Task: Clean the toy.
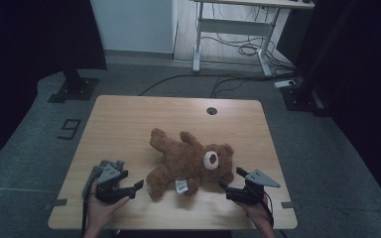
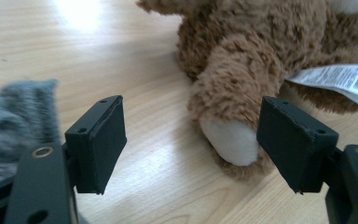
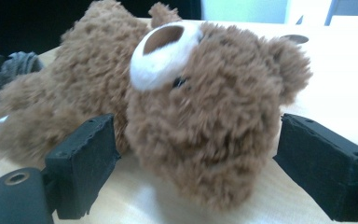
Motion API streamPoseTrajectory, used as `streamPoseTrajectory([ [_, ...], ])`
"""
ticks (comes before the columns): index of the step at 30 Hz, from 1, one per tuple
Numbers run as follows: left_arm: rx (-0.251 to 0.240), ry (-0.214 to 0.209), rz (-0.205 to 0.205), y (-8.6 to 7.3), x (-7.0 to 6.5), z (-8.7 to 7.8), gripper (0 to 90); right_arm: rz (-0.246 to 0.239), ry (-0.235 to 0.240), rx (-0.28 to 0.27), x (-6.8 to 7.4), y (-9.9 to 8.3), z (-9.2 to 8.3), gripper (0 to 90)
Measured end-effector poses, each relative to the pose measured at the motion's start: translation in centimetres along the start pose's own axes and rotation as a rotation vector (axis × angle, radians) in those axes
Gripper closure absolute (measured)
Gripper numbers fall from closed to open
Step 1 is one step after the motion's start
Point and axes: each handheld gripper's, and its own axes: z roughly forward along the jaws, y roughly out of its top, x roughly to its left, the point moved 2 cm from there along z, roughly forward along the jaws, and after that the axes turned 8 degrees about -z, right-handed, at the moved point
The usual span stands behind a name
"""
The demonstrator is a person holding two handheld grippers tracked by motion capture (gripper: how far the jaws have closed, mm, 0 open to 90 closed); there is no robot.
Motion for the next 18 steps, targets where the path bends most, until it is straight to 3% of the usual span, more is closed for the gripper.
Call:
streamPoseTrajectory([
  [4, -0.007, 0.009, 0.011, -0.4, -0.2, 0.2, 24.9, -0.004, 0.003, 0.003, 0.5, -0.9, -0.8, 11.9],
  [10, -0.016, 0.020, 0.035, -1.5, 0.1, -0.1, 25.2, 0.018, -0.006, 0.055, 0.4, -2.9, -1.3, 11.9],
  [14, 0.006, 0.023, 0.036, -2.3, 0.5, 0.1, 25.6, 0.022, -0.013, 0.095, 0.4, -4.3, -1.5, 11.9],
  [18, 0.007, 0.029, 0.037, -2.2, 0.6, 0.1, 25.8, 0.025, -0.003, 0.117, 0.1, -4.4, -1.4, 11.9],
])
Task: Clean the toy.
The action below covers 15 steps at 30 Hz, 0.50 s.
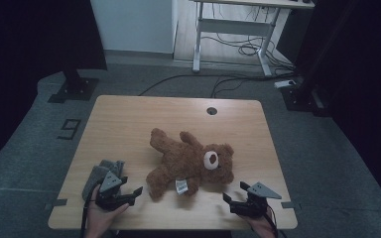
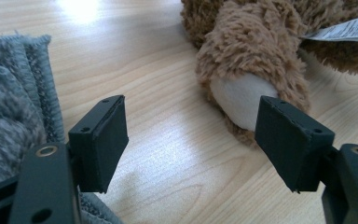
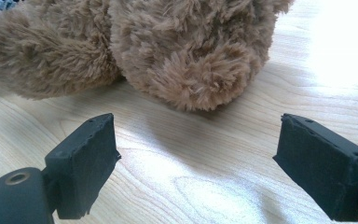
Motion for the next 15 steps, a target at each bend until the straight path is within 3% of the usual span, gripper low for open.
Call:
streamPoseTrajectory([
  [15, 0.003, -0.032, -0.008, 0.43, -0.01, -0.16, 25.8, -0.026, -0.006, -0.003, -0.11, 0.10, -0.03, 12.1],
])
